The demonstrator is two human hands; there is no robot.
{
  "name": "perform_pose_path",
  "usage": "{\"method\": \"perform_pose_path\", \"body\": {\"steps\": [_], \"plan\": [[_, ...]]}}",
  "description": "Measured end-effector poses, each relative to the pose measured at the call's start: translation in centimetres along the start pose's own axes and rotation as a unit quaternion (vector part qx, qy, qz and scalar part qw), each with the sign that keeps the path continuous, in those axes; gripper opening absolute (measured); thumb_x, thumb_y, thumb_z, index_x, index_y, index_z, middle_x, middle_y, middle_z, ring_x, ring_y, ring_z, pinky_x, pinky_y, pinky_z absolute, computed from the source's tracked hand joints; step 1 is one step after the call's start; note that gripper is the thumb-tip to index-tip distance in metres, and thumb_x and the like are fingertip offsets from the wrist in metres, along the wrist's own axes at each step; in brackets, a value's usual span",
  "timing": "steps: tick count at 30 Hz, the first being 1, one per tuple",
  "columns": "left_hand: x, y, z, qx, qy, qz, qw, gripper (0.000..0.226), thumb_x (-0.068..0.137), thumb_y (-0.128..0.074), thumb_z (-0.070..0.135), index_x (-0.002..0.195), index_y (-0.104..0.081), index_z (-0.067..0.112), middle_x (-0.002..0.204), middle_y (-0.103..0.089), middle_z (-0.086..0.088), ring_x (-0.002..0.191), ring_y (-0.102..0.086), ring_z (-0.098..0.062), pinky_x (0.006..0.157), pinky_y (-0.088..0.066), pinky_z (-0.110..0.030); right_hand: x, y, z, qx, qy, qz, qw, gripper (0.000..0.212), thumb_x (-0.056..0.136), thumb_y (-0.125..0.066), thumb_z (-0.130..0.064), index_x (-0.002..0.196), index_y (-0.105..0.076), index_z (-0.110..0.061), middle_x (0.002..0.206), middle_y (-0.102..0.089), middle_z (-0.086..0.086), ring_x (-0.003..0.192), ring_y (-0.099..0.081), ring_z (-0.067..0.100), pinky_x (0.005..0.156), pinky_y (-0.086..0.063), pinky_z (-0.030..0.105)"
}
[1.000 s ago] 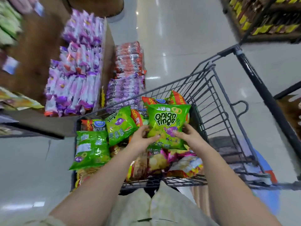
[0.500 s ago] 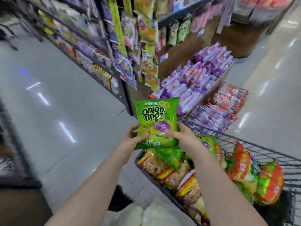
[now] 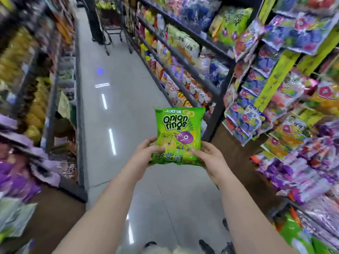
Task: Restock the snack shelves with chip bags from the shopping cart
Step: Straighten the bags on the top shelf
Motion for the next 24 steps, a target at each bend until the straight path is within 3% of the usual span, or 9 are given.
{"method": "perform_pose_path", "body": {"steps": [3, 6, 8, 11, 15, 18, 21, 24], "plan": [[3.0, 4.7, 2.4, -0.039, -0.013, 0.028, 0.999, 0.065, 0.057, -0.073, 0.016, 0.119, -0.059, 0.025, 0.098, -0.069, -0.002, 0.076, -0.067, -0.016, 0.070, -0.051, -0.029, 3.9, -5.3, -1.0, 0.022, 0.012, 0.011, 1.000, 0.037, 0.083, -0.070, -0.002, 0.119, -0.059, -0.006, 0.109, -0.072, 0.011, 0.097, -0.069, 0.025, 0.088, -0.054, 0.040], [6.1, 8.0, 3.4, -0.079, -0.012, 0.064, 0.995, 0.051, 0.068, -0.078, 0.012, 0.114, -0.057, 0.019, 0.096, -0.068, -0.006, 0.075, -0.065, -0.019, 0.072, -0.051, -0.032, 7.3, -8.5, -1.2, 0.035, 0.011, 0.037, 0.999, 0.034, 0.084, -0.069, -0.001, 0.115, -0.060, -0.011, 0.110, -0.070, 0.011, 0.102, -0.067, 0.024, 0.088, -0.053, 0.036], [8.3, 9.3, 3.7, -0.089, -0.012, 0.077, 0.993, 0.051, 0.064, -0.077, 0.019, 0.110, -0.057, 0.019, 0.095, -0.068, -0.005, 0.075, -0.064, -0.018, 0.068, -0.047, -0.029, 9.6, -9.9, -1.2, 0.034, 0.003, 0.035, 0.999, 0.031, 0.084, -0.068, 0.001, 0.111, -0.061, -0.014, 0.113, -0.068, 0.013, 0.106, -0.065, 0.024, 0.089, -0.052, 0.035], [12.2, 10.7, 4.2, -0.104, -0.014, 0.101, 0.989, 0.031, 0.081, -0.073, 0.012, 0.106, -0.057, 0.024, 0.091, -0.069, 0.001, 0.072, -0.065, -0.012, 0.063, -0.044, -0.026, 13.4, -11.3, -1.6, 0.037, -0.015, 0.015, 0.999, 0.032, 0.085, -0.064, 0.005, 0.110, -0.062, -0.015, 0.120, -0.065, 0.015, 0.112, -0.062, 0.025, 0.086, -0.051, 0.031], [18.5, 11.5, 7.0, -0.097, -0.017, 0.118, 0.988, 0.032, 0.088, -0.067, 0.011, 0.117, -0.058, 0.022, 0.099, -0.070, -0.001, 0.078, -0.067, -0.011, 0.064, -0.051, -0.025, 20.8, -12.7, -3.4, 0.032, -0.008, -0.006, 0.999, 0.036, 0.086, -0.061, 0.009, 0.108, -0.064, -0.018, 0.125, -0.062, 0.015, 0.121, -0.056, 0.028, 0.102, -0.046, 0.043], [24.5, 11.8, 11.1, -0.086, -0.037, 0.128, 0.987, 0.036, 0.089, -0.065, 0.011, 0.123, -0.059, 0.020, 0.110, -0.069, -0.006, 0.089, -0.067, -0.017, 0.078, -0.053, -0.033, 27.9, -14.0, -5.8, 0.019, 0.006, -0.015, 1.000, 0.035, 0.086, -0.063, 0.007, 0.109, -0.063, -0.020, 0.125, -0.062, 0.013, 0.122, -0.057, 0.029, 0.104, -0.045, 0.046], [30.9, 12.0, 17.1, -0.080, -0.073, 0.142, 0.984, 0.032, 0.090, -0.057, 0.005, 0.117, -0.063, 0.022, 0.106, -0.069, -0.005, 0.087, -0.065, -0.015, 0.073, -0.052, -0.028, 35.7, -15.6, -9.9, 0.039, 0.026, -0.031, 0.998, 0.038, 0.082, -0.067, 0.005, 0.116, -0.061, -0.012, 0.126, -0.062, 0.016, 0.114, -0.061, 0.029, 0.097, -0.049, 0.044], [36.7, 11.8, 24.4, -0.055, -0.117, 0.139, 0.982, 0.031, 0.091, -0.056, 0.000, 0.107, -0.065, 0.024, 0.098, -0.070, 0.003, 0.086, -0.066, -0.013, 0.071, -0.052, -0.023, 43.4, -17.5, -15.6, 0.059, 0.042, -0.045, 0.996, 0.036, 0.086, -0.059, 0.010, 0.114, -0.059, -0.014, 0.124, -0.063, 0.013, 0.102, -0.063, 0.022, 0.089, -0.051, 0.041]]}}
Point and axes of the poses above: each hand's wrist, its own x-axis towards the middle knuckle, its own y-axis out of the back of the hand, z = x × y, the point moved 4 cm from there along x, towards the middle knuckle
